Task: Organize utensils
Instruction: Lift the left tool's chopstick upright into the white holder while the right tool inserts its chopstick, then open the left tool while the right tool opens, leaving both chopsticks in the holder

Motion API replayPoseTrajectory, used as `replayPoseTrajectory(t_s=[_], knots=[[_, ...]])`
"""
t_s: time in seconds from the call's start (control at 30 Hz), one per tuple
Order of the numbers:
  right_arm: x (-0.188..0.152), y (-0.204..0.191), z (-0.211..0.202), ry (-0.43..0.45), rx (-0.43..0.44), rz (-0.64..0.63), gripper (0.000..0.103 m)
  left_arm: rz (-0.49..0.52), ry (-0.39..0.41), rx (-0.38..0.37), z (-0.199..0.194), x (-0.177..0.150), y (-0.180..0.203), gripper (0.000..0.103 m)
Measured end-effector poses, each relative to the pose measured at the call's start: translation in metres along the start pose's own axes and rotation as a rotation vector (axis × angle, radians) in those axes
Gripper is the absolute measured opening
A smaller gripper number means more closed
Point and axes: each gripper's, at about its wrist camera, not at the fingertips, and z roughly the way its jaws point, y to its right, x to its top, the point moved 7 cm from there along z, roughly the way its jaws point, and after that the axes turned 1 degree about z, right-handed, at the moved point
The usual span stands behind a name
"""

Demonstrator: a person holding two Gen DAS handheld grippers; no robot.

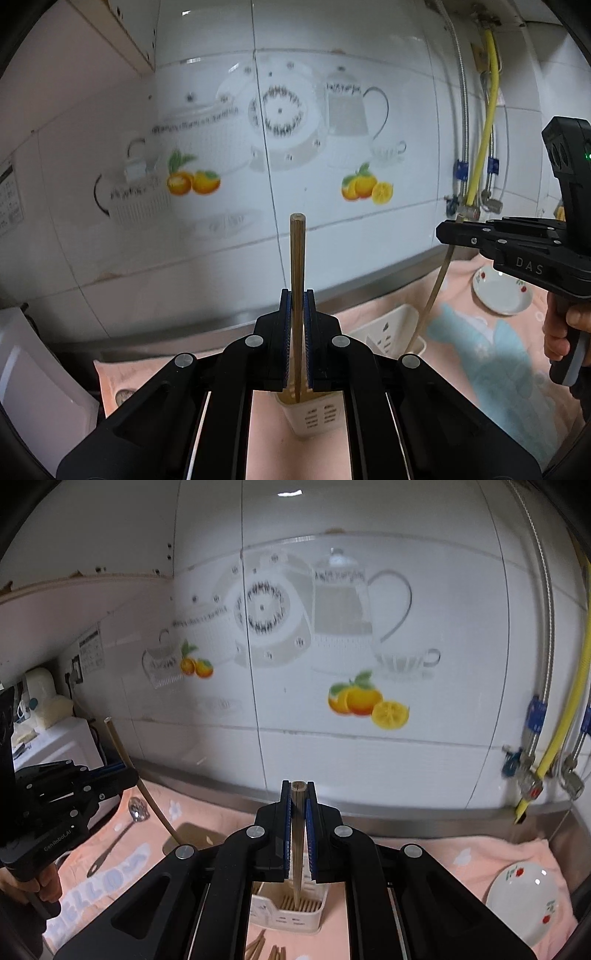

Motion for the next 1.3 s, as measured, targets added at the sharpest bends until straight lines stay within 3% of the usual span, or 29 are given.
replayPoseTrajectory(t_s=[0.27, 0.5, 0.77, 1.03, 1.1, 1.17, 1.3], knots=[[-0.012, -0.003, -0.002, -0.019, -0.007, -0.015, 0.01, 0.0, -0.027, 0.002, 0.0, -0.016, 0.002, 0.008], [-0.012, -0.008, -0.025, 0.009, -0.026, -0.044, 0.035, -0.008, -0.027, 0.012, -0.012, -0.022, 0.003, 0.01], [-0.022, -0.013, -0.059, 0.041, -0.041, -0.053, 0.061, -0.038, 0.006, 0.035, -0.043, -0.031, -0.002, 0.044], [-0.043, -0.022, -0.09, 0.051, -0.057, -0.061, 0.08, -0.048, 0.024, 0.044, -0.072, -0.052, 0.001, 0.069], [-0.05, -0.025, -0.095, 0.048, -0.067, -0.065, 0.082, -0.049, 0.02, 0.042, -0.076, -0.059, 0.003, 0.072], [-0.058, -0.028, -0.101, 0.045, -0.068, -0.067, 0.086, -0.059, 0.013, 0.041, -0.08, -0.067, 0.005, 0.082], [-0.078, -0.031, -0.111, 0.027, -0.071, -0.055, 0.088, -0.065, -0.006, 0.039, -0.087, -0.085, 0.01, 0.087]])
